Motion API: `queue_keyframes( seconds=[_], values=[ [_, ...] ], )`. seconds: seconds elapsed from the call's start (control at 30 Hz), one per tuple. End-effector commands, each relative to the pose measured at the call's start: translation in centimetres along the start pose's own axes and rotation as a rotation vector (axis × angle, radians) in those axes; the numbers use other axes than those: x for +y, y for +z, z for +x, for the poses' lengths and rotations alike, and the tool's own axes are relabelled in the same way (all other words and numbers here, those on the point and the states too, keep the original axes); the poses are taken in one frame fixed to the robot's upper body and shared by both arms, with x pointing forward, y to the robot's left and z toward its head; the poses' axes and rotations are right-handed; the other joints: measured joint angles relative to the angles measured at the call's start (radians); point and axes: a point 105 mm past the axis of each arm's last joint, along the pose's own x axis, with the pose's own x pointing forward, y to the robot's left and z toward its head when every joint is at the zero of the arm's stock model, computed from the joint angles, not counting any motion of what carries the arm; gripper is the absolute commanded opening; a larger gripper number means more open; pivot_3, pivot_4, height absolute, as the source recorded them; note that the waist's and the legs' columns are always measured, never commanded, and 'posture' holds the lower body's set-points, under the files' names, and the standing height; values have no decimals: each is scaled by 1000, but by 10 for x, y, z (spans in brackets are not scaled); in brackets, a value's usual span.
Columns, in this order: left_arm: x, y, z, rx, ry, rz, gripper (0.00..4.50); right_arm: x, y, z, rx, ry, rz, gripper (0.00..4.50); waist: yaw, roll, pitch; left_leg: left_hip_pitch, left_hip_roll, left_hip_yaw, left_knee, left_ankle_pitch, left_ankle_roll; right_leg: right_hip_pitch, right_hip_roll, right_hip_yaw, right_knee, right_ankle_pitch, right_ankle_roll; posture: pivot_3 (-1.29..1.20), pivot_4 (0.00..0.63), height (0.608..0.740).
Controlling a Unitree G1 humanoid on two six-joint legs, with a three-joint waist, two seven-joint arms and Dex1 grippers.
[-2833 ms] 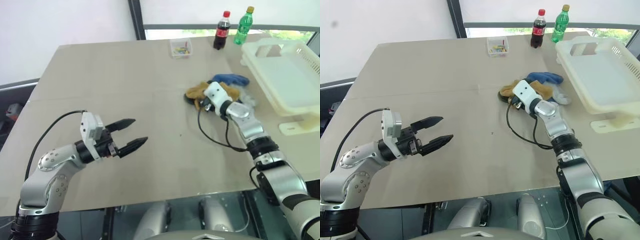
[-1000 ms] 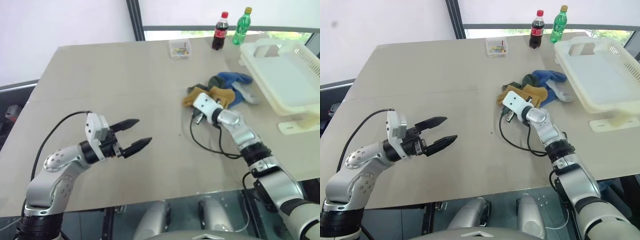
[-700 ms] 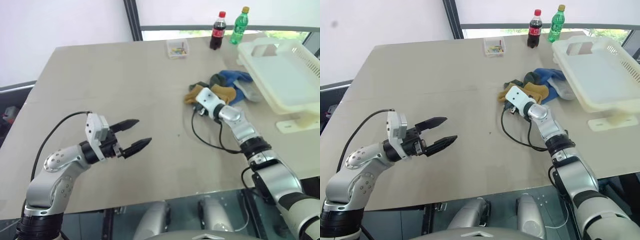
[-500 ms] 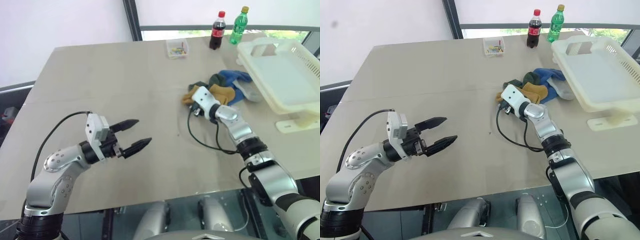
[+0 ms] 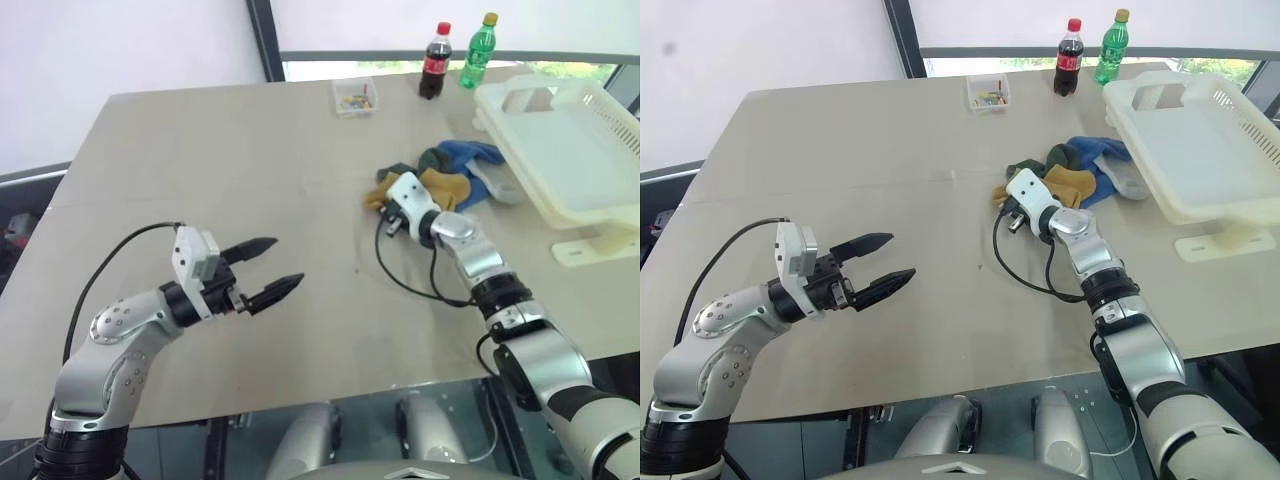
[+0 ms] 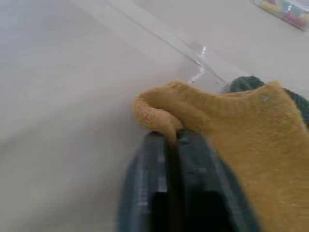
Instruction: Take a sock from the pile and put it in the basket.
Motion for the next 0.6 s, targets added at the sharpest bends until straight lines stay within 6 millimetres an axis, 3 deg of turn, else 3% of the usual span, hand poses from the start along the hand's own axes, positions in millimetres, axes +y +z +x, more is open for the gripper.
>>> queue_keyframes(
  seconds=[0.03,0.37,0.53,0.6],
  values=[
    [-6,11,1,-31,-17,25,4500,-3,29,1,-85,-1,13,30,0,0,0,0,0,0,0,0,0,0,0,0,0,0,0,0,150,740],
    [-7,10,1,-29,-20,15,4500,-2,32,-7,-61,48,208,30,1,0,0,0,0,0,0,0,0,0,0,0,0,0,0,0,150,740],
    [-7,8,2,-26,-26,11,4500,-3,17,-9,-6,43,162,30,2,0,0,0,0,0,0,0,0,0,0,0,0,0,0,0,150,740],
    [-8,8,2,-25,-28,10,4500,-5,12,-9,9,40,141,505,2,0,0,0,0,0,0,0,0,0,0,0,0,0,0,0,150,740]
  ],
)
